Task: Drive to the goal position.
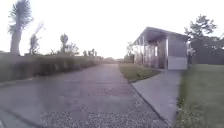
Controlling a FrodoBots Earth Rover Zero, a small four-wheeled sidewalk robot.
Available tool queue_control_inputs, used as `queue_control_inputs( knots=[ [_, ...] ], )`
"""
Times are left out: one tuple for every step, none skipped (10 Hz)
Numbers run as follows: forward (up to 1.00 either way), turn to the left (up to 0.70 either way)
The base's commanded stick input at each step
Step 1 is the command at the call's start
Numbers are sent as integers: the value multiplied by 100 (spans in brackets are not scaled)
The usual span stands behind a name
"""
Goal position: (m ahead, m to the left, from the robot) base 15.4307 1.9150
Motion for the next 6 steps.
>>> queue_control_inputs(
  knots=[
    [70, 0],
    [70, -3],
    [70, -8],
    [70, -13],
    [70, -14],
    [70, -14]
  ],
)
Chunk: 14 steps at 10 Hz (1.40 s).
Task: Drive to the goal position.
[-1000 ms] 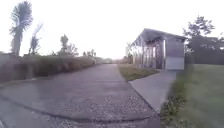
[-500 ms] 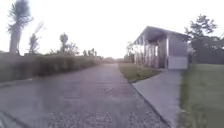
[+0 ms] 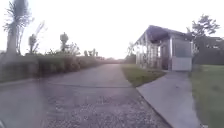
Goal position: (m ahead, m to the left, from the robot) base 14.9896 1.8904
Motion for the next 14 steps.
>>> queue_control_inputs(
  knots=[
    [70, -14],
    [70, -14],
    [70, -14],
    [70, -14],
    [70, -14],
    [70, -14],
    [70, -14],
    [70, -14],
    [70, 0],
    [70, 0],
    [70, 0],
    [70, 0],
    [70, 0],
    [70, 0]
  ],
)
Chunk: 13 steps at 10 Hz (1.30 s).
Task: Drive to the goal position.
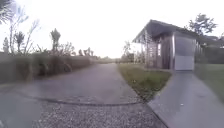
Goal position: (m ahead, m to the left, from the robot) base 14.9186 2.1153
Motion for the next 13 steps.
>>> queue_control_inputs(
  knots=[
    [70, 0],
    [70, 0],
    [70, 0],
    [70, 0],
    [70, 0],
    [70, 0],
    [70, 0],
    [70, 0],
    [70, 0],
    [70, 0],
    [70, 0],
    [70, 0],
    [70, 0]
  ],
)
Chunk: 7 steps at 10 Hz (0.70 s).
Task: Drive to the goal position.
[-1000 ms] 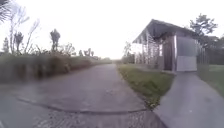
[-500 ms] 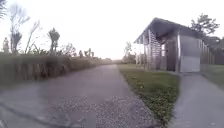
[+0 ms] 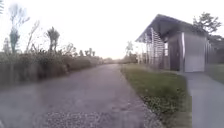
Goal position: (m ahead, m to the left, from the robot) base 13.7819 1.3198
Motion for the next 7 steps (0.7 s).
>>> queue_control_inputs(
  knots=[
    [70, 0],
    [70, 0],
    [70, -14],
    [70, -14],
    [70, -14],
    [70, -14],
    [70, -14]
  ],
)
